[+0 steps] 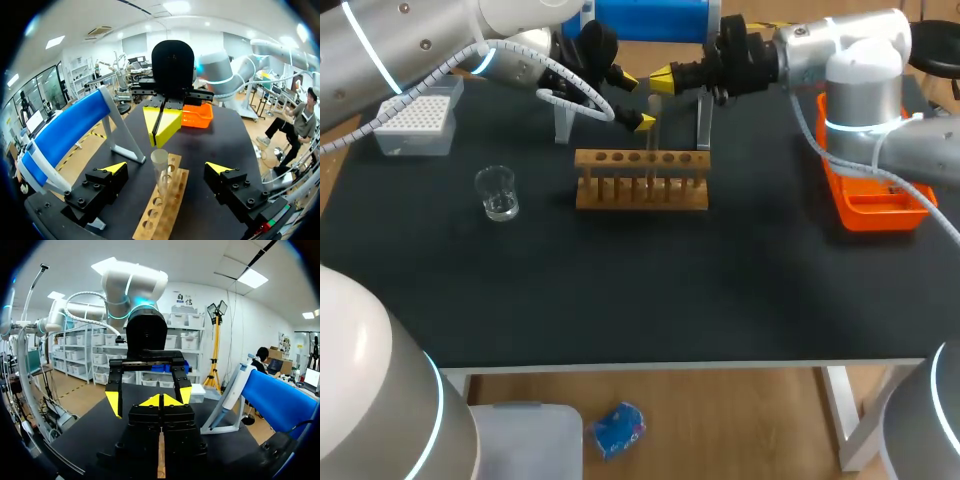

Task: Invert the test tube, pick up the pipette, mount the tip to pipette, aspirate from beaker and dispense into the tube, eject the tip, return the pipette, and cap with the stopper.

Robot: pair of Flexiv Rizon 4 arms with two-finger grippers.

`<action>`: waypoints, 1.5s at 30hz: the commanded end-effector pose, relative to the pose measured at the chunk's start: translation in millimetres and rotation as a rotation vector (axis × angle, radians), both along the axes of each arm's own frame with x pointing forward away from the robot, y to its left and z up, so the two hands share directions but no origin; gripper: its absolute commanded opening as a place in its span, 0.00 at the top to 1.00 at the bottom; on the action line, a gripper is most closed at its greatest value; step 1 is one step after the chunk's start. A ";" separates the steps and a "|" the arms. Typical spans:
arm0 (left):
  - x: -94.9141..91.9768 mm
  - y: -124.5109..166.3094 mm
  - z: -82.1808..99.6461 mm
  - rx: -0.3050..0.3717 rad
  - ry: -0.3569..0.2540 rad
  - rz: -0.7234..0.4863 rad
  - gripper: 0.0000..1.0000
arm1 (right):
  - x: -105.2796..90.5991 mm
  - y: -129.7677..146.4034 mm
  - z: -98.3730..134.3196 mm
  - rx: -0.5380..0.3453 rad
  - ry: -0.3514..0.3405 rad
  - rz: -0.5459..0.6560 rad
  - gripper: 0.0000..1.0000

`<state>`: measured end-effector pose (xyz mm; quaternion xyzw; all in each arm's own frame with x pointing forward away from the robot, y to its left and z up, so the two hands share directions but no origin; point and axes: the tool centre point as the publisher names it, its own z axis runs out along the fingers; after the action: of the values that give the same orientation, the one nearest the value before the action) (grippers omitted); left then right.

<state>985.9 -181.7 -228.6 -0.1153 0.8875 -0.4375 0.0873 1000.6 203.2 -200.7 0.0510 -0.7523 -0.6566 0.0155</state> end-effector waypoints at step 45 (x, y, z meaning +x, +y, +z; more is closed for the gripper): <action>3.9 2.0 -0.1 -0.003 0.007 -0.013 0.00 | -60.6 -101.0 -21.1 -0.438 0.018 -0.219 0.00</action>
<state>985.9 -181.7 -228.6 -0.1153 0.8875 -0.4375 0.0873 940.5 103.5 -222.9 -0.0416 -0.8769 -0.4772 -0.0399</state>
